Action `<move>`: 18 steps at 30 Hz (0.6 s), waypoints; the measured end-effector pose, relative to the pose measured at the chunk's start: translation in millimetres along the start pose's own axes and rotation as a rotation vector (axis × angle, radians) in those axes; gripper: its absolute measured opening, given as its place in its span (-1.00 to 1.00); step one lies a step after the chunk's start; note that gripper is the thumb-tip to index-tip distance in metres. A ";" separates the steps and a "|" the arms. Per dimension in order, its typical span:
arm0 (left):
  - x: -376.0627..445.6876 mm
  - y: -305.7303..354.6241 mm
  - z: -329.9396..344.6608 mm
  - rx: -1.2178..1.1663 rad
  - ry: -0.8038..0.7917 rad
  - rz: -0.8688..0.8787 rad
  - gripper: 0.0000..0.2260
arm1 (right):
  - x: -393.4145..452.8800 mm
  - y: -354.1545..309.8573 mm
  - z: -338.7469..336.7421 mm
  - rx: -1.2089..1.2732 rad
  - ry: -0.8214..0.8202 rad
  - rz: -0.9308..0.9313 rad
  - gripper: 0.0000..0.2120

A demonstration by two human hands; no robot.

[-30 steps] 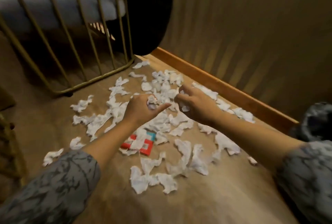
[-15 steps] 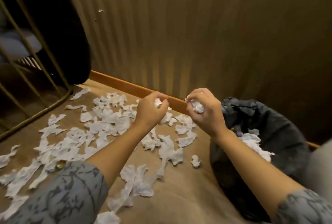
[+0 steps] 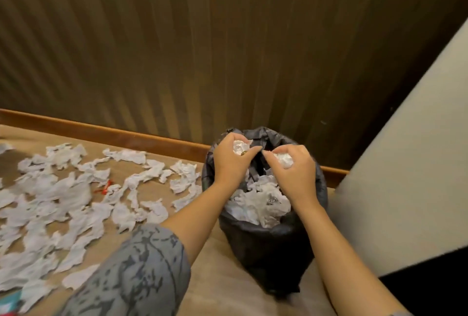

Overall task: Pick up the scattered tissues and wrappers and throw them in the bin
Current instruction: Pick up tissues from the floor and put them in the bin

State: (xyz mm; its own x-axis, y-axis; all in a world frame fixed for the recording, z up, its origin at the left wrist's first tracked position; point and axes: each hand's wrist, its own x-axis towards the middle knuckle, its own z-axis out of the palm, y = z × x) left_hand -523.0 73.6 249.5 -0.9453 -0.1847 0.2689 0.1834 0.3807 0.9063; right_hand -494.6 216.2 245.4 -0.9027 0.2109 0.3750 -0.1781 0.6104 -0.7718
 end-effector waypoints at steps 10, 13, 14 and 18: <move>2.8 -7.8 -57.6 0.215 -0.067 0.142 -0.91 | -6.0 -30.2 30.4 0.194 -0.055 -0.013 -0.73; 1.5 -15.5 -107.9 0.213 0.005 0.052 -0.95 | -17.4 -67.5 56.4 0.321 -0.140 -0.077 -0.91; -1.6 -20.8 -126.6 0.225 0.012 0.022 -0.95 | -23.4 -80.0 66.4 0.364 -0.175 -0.103 -0.93; -28.4 -51.8 -212.0 0.338 -0.046 -0.055 -0.91 | -56.0 -128.5 110.0 0.494 -0.367 -0.242 -0.89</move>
State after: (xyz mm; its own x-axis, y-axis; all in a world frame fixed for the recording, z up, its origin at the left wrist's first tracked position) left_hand -448.5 -133.0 264.0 -0.9640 -0.1751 0.2003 0.0391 0.6515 0.7576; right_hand -464.3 42.0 267.1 -0.8739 -0.2151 0.4360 -0.4728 0.1669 -0.8652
